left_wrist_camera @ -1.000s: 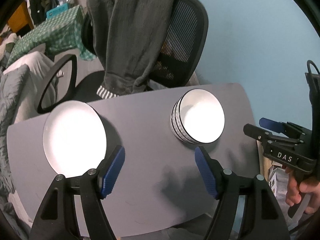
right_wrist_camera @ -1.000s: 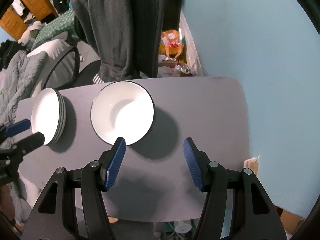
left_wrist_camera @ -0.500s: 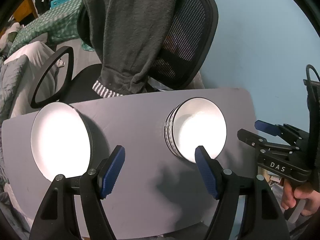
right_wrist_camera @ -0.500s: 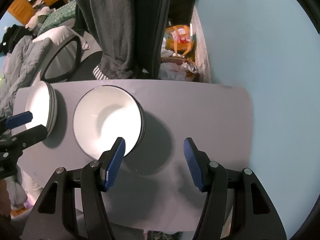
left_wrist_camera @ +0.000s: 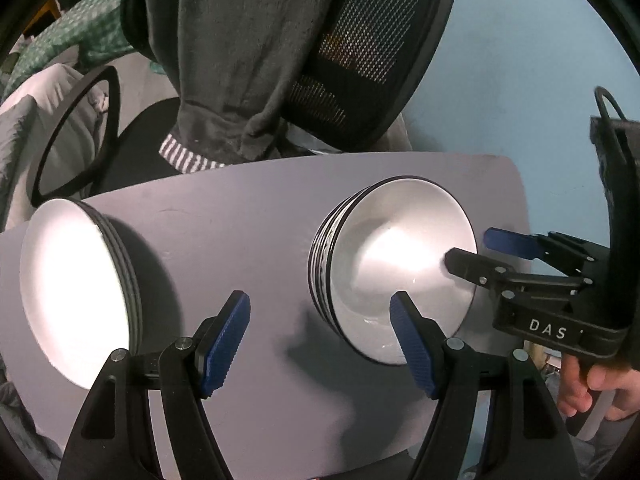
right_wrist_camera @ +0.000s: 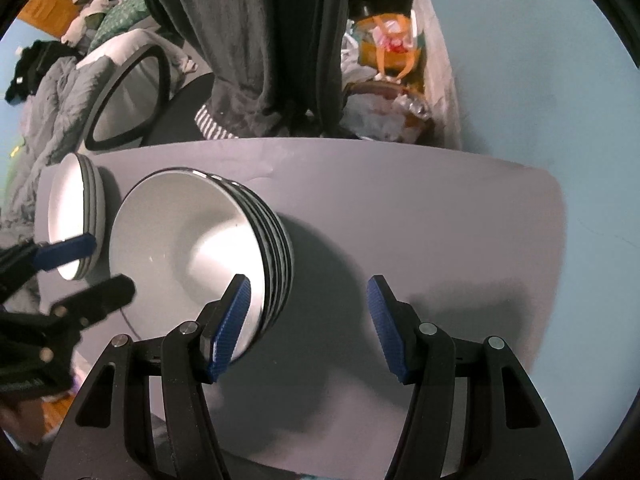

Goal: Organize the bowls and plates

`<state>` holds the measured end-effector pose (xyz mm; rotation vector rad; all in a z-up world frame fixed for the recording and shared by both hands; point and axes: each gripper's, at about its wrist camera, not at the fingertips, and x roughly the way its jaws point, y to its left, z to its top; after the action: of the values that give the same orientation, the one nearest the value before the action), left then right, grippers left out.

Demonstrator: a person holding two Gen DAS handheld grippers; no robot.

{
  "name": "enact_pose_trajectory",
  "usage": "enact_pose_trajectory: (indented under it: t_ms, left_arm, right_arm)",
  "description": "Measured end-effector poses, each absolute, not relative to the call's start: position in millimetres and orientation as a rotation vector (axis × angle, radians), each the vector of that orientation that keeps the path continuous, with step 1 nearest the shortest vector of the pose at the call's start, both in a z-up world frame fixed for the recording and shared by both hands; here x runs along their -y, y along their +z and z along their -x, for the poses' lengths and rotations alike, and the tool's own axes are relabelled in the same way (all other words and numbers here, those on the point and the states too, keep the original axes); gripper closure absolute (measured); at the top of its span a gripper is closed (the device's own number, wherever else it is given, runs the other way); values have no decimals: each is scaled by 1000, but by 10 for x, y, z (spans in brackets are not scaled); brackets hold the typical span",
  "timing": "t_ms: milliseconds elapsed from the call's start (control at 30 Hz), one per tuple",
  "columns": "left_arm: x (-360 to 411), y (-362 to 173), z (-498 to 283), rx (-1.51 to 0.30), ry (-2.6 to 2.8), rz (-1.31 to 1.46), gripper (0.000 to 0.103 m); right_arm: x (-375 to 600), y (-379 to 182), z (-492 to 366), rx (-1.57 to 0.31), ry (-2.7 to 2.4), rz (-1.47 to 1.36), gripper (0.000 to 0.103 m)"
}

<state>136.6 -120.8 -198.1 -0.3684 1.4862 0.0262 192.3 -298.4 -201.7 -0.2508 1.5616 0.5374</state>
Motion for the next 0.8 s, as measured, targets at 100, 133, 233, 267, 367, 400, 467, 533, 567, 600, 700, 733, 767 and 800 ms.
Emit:
enact_pose_trajectory:
  t_ms: [100, 133, 233, 267, 367, 400, 467, 533, 567, 600, 700, 733, 767, 800]
  left_arm:
    - [1191, -2079, -1387, -1500, 38, 391, 29]
    - [1186, -2113, -1399, -1505, 40, 398, 29]
    - [1175, -2209, -1404, -1514, 47, 407, 29]
    - [1172, -2234, -1403, -1514, 46, 410, 29]
    - [1167, -2289, -1407, -1517, 52, 422, 29]
    - [1169, -2299, -1412, -1514, 50, 429, 29]
    - [1186, -2324, -1423, -1511, 52, 433, 29]
    - [1217, -2347, -1436, -1514, 53, 426, 29]
    - [1234, -2351, -1440, -1513, 50, 425, 29]
    - [1244, -2353, -1443, -1513, 49, 425, 29]
    - [1293, -2351, -1462, -1509, 43, 426, 29]
    - [1304, -2348, -1468, -1507, 41, 428, 30]
    - [1318, -2344, -1474, -1504, 37, 432, 34]
    - [1323, -2339, -1475, -1502, 35, 434, 36]
  right_arm:
    - [2981, -2111, -1981, -1584, 553, 206, 44]
    - [2977, -2137, -1993, -1589, 555, 199, 44]
    - [2965, -2195, -2028, -1593, 568, 186, 44]
    - [2955, -2209, -2031, -1593, 574, 187, 44]
    - [2932, -2241, -2038, -1596, 590, 197, 44]
    - [2919, -2249, -2037, -1597, 597, 203, 44]
    - [2904, -2267, -2037, -1596, 608, 206, 44]
    - [2885, -2283, -2036, -1596, 615, 212, 44]
    - [2879, -2291, -2035, -1599, 618, 218, 44]
    - [2871, -2297, -2034, -1601, 622, 224, 44]
    - [2847, -2310, -2031, -1604, 640, 243, 44]
    - [2841, -2320, -2030, -1604, 642, 247, 44]
    - [2837, -2328, -2033, -1608, 644, 251, 45]
    - [2834, -2331, -2037, -1610, 649, 249, 46]
